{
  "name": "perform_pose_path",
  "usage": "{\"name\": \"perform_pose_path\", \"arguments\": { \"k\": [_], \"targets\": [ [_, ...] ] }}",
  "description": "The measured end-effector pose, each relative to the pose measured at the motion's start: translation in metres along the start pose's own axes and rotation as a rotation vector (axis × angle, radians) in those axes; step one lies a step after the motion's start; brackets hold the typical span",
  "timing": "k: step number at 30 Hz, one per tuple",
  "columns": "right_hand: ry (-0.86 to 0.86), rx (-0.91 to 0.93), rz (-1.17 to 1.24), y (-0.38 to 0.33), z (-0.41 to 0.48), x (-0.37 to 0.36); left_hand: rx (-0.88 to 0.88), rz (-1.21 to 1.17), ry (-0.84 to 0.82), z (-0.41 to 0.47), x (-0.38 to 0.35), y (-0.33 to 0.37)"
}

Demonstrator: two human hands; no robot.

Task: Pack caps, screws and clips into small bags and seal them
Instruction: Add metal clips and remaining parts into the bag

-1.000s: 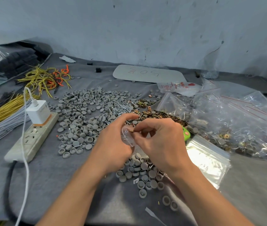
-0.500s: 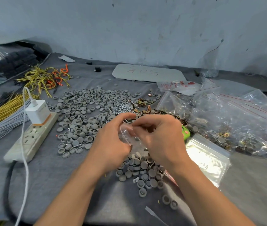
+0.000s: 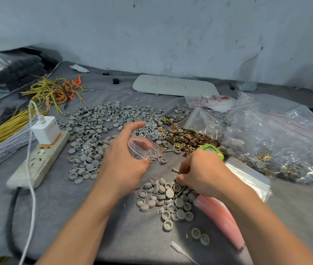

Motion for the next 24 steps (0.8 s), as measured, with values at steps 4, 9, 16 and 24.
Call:
{"name": "perform_pose_path", "arguments": {
  "k": [4,9,16,24],
  "targets": [
    [0.035,0.028,0.039,-0.003,-0.001,0.004,-0.013,0.025,-0.013,0.001,-0.002,0.002],
    [0.163,0.009,0.427,0.006,-0.006,0.025,-0.001,0.025,-0.02,0.0,-0.002,-0.002],
    [0.085,0.093,1.082,-0.006,-0.011,0.025,-0.031,0.113,-0.031,-0.002,-0.007,0.005],
    [0.188,0.048,0.992,-0.004,-0.014,0.032,-0.027,0.092,-0.06,-0.003,-0.011,0.005]
  ]
}}
Point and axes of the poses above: each hand's wrist, its own z-axis towards the middle knuckle, its own x-axis out of the back of the hand, y = z × x, the point moved 10 cm from there along z, towards the middle knuckle, and after that the axes turned 6 degrees about z, right-handed, at the moved point
